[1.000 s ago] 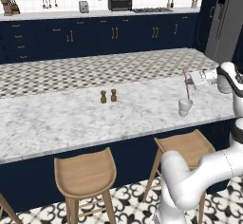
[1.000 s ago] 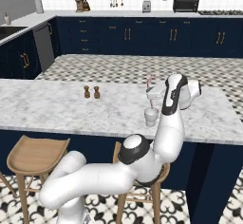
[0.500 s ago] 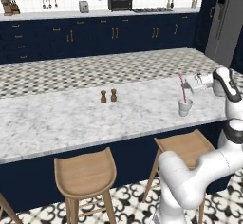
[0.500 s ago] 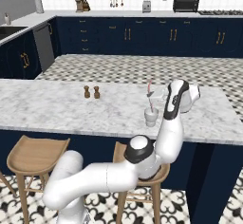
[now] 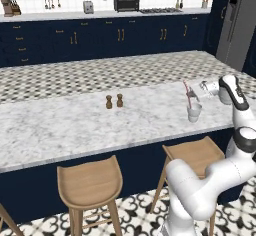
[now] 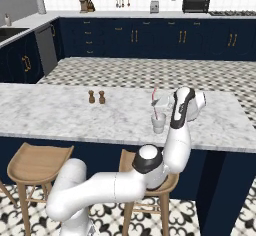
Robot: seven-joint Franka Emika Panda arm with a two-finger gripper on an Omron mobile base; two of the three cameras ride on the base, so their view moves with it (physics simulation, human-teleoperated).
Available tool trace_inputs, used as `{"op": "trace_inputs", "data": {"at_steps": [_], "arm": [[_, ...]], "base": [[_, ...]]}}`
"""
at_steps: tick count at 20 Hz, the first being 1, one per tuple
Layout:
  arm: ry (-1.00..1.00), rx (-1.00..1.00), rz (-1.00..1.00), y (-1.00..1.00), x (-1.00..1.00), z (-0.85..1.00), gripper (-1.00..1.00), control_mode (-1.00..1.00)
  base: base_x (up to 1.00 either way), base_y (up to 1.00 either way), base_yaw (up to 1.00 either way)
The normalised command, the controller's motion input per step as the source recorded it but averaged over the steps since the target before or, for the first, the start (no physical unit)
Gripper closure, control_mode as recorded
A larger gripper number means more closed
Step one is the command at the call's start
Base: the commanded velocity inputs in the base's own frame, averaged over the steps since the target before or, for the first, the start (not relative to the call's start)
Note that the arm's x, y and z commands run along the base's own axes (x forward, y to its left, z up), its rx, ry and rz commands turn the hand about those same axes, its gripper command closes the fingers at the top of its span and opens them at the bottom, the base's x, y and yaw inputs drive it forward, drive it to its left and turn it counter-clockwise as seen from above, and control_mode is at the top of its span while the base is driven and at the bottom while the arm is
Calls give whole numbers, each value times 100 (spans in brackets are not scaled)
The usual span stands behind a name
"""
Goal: Take a straw from the drawer in front and place it inside the glass cup on the dining counter.
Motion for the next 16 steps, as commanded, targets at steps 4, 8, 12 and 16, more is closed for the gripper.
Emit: {"op": "trace_inputs", "data": {"at_steps": [4, 8, 12, 16], "arm": [[0, 0, 0, 0, 1, -22, 100, -100], [0, 1, 0, 0, -6, -14, 100, -100], [0, 2, 0, 0, -16, -8, 100, -100], [0, 3, 0, -2, -28, -6, 100, -100]], "base": [[0, 0, 0], [0, 0, 0], [0, 0, 0], [0, 0, 0]]}}
